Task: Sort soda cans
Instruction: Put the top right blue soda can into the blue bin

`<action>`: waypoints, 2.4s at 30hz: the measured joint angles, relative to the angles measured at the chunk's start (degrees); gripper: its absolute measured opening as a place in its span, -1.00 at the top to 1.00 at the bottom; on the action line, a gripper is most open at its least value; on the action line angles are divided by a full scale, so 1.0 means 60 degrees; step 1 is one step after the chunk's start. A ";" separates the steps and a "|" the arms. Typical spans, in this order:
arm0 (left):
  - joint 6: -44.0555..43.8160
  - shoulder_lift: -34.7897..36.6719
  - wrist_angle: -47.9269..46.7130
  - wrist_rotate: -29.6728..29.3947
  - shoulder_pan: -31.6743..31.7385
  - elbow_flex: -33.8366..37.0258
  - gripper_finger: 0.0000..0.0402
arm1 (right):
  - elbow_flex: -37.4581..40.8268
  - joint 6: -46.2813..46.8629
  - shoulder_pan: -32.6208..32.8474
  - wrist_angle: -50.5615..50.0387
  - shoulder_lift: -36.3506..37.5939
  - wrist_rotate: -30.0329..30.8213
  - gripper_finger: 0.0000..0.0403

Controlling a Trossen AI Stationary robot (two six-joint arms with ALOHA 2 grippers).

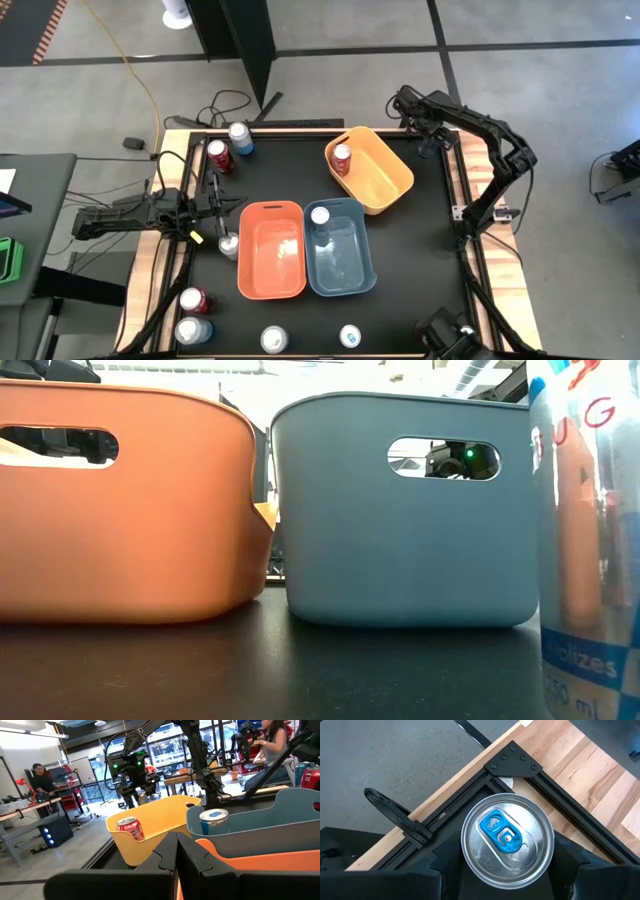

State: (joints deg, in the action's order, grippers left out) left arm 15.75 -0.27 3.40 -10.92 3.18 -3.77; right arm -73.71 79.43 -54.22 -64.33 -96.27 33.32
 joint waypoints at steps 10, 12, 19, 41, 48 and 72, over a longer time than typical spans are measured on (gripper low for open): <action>0.0017 0.0000 0.0003 -0.0004 0.0000 0.0000 1.00 | 0.0011 -0.0171 -0.0140 0.0003 0.0207 0.0078 -0.09; 0.0018 0.0001 0.0004 -0.0005 -0.0003 0.0000 1.00 | 0.0011 -0.0242 -0.0220 0.0005 0.0305 0.0097 -0.09; 0.0022 0.0000 0.0007 -0.0007 0.0000 0.0000 1.00 | 0.0011 -0.0285 -0.0131 0.0014 0.0492 0.0178 -0.09; 0.0029 0.0003 0.0000 -0.0007 0.0000 0.0000 1.00 | -0.0004 -0.0286 0.0733 -0.0350 0.0492 0.0189 -0.07; 0.0029 0.0000 0.0000 -0.0007 0.0000 0.0000 1.00 | -0.0006 -0.0025 0.1238 -0.0579 0.0492 0.0200 -0.07; 0.0018 0.0000 -0.0011 -0.0007 -0.0004 0.0000 1.00 | -0.1150 0.0694 0.2791 -0.2705 0.0495 0.0650 -0.07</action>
State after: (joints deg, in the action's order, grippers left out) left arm 15.86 -0.27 3.33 -10.96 3.16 -3.77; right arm -80.61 83.59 -37.48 -80.56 -93.30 37.22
